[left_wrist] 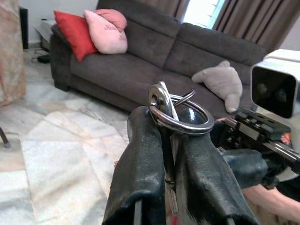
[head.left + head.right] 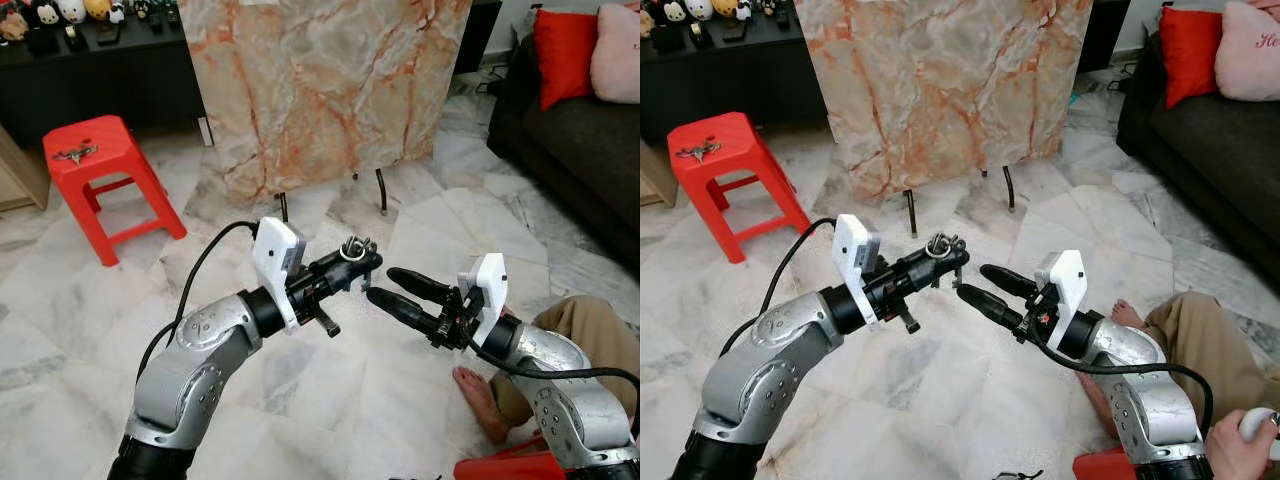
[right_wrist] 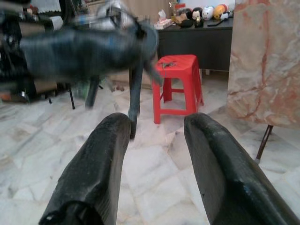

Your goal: Hang keys on a hook

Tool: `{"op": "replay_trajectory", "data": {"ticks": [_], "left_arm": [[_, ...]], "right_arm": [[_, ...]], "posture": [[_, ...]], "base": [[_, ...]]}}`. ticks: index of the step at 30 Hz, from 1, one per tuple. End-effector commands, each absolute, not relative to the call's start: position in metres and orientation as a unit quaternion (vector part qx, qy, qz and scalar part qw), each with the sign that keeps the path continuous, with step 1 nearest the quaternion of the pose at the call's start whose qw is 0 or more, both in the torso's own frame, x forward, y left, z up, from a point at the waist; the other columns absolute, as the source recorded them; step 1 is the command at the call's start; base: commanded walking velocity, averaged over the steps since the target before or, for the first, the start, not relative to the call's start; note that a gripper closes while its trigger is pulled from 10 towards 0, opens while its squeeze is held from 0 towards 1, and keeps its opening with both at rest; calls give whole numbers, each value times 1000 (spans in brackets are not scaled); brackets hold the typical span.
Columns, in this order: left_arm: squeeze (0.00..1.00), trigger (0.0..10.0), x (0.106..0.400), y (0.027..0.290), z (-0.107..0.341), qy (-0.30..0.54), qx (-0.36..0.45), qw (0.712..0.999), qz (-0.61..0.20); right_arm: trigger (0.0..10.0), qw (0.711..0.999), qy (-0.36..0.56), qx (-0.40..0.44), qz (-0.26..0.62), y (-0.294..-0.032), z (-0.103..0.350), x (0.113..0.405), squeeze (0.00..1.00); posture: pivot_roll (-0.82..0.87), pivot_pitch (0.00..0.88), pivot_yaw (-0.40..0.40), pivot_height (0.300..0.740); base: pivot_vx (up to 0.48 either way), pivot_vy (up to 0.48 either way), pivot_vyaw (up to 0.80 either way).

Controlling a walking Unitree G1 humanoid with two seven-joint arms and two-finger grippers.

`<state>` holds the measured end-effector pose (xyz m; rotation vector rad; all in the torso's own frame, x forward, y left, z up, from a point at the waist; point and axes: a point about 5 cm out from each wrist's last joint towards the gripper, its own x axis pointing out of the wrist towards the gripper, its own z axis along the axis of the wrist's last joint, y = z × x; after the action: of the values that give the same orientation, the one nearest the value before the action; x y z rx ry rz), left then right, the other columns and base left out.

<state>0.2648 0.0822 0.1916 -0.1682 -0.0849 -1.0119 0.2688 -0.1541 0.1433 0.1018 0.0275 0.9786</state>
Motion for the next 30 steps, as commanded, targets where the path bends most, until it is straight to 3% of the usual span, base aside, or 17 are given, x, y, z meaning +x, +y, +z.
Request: {"op": "replay_trajectory", "data": {"ticks": [1,19,30], "left_arm": [[0,10000,261,78,191,-35,-79,862,-499],[0,10000,251,67,197,-33,-88,834,-544],[0,10000,247,64,203,-38,-102,821,-560]], "right_arm": [[10000,880,4,51,472,-153,147,268,0],[10000,878,33,67,473,-139,131,268,0],[10000,877,49,120,463,-141,125,268,0]], "posture": [[-151,121,-24,727],[-147,126,-20,727],[-149,126,-20,727]], "base": [[0,0,0],[0,0,0],[0,0,0]]}}
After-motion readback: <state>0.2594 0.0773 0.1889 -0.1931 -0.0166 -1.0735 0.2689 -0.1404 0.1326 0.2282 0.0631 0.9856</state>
